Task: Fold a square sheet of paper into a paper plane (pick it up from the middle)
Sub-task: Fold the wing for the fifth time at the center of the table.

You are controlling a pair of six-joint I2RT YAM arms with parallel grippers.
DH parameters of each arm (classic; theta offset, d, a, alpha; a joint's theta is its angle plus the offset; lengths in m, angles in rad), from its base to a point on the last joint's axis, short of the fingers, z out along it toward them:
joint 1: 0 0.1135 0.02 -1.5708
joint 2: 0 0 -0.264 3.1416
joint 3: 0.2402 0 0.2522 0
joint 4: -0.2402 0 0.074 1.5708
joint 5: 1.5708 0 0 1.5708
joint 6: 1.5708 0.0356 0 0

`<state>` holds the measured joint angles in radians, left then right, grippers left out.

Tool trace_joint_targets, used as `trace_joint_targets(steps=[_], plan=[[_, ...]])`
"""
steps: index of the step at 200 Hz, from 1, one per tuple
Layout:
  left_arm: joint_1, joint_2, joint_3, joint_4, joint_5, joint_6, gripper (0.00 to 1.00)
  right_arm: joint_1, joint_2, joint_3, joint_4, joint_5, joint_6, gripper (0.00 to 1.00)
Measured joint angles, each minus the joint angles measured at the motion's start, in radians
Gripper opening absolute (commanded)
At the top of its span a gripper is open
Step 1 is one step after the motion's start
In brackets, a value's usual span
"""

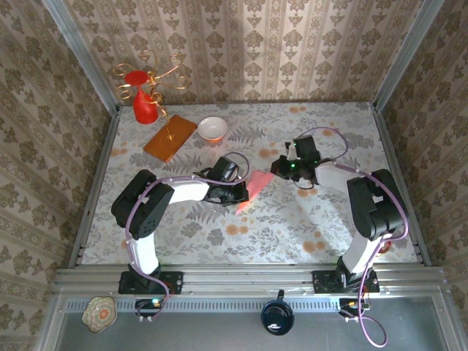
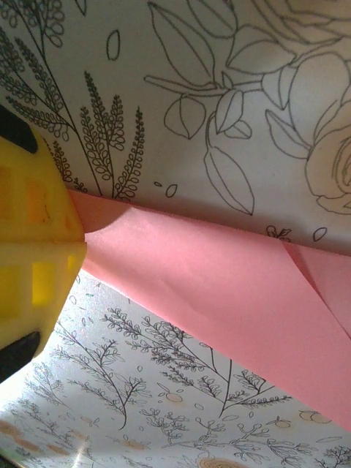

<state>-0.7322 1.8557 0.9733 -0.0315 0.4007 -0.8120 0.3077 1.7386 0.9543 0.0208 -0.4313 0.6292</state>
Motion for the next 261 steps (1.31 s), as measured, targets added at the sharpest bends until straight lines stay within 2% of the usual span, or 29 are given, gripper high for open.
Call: trace_joint_targets(steps=[24, 44, 127, 261], plan=[[0.000, -0.002, 0.003, -0.009, 0.000, 0.000, 0.00, 0.086, 0.028, 0.000, 0.000, -0.022, 0.004, 0.01], [0.000, -0.006, 0.003, -0.021, 0.001, 0.001, 0.01, 0.112, 0.079, 0.003, -0.001, -0.042, 0.004, 0.00], [-0.006, -0.030, 0.032, -0.080, 0.007, 0.072, 0.05, 0.091, 0.201, 0.110, -0.100, -0.065, -0.032, 0.00], [-0.002, 0.066, 0.116, -0.087, 0.048, 0.130, 0.00, 0.065, 0.240, 0.150, -0.134, -0.130, -0.058, 0.00]])
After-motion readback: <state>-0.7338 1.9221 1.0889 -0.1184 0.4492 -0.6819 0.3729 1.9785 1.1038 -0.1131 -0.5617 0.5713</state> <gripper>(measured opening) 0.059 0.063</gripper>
